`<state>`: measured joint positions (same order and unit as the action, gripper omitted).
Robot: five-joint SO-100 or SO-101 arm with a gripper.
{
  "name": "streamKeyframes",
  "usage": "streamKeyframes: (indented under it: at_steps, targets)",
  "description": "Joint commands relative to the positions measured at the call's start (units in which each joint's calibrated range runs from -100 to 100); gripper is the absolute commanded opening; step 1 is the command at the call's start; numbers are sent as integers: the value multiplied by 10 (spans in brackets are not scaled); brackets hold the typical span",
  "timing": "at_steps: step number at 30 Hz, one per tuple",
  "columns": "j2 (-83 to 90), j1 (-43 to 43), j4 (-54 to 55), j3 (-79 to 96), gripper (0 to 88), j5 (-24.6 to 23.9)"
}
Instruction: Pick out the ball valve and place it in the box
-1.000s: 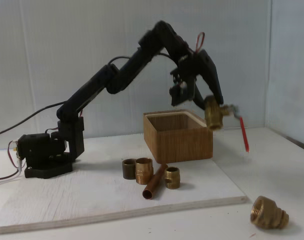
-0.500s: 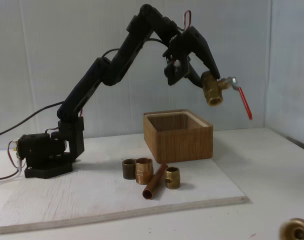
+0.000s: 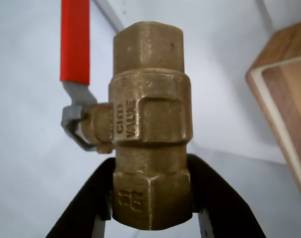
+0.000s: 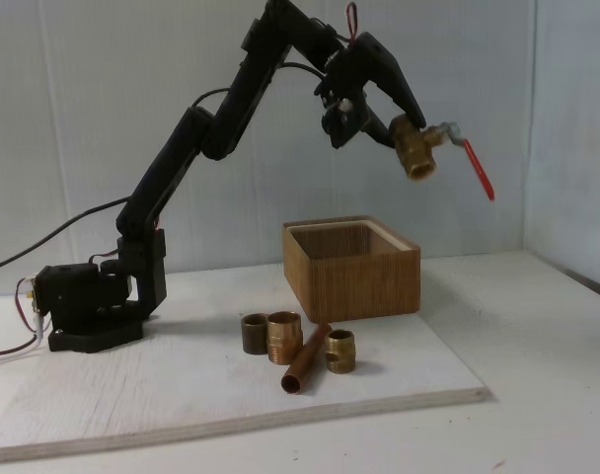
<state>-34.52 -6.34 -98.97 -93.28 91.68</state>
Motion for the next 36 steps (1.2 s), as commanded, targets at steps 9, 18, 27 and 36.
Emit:
streamKeyframes:
  at_steps: [9,18,27,36]
  targets:
    - [89,78,-3,-49,28,-83]
    - [89,121,-3,-52,28,-168]
    - [90,162,0,-53,28,-272]
    - [101,182,16,-53,28,-406]
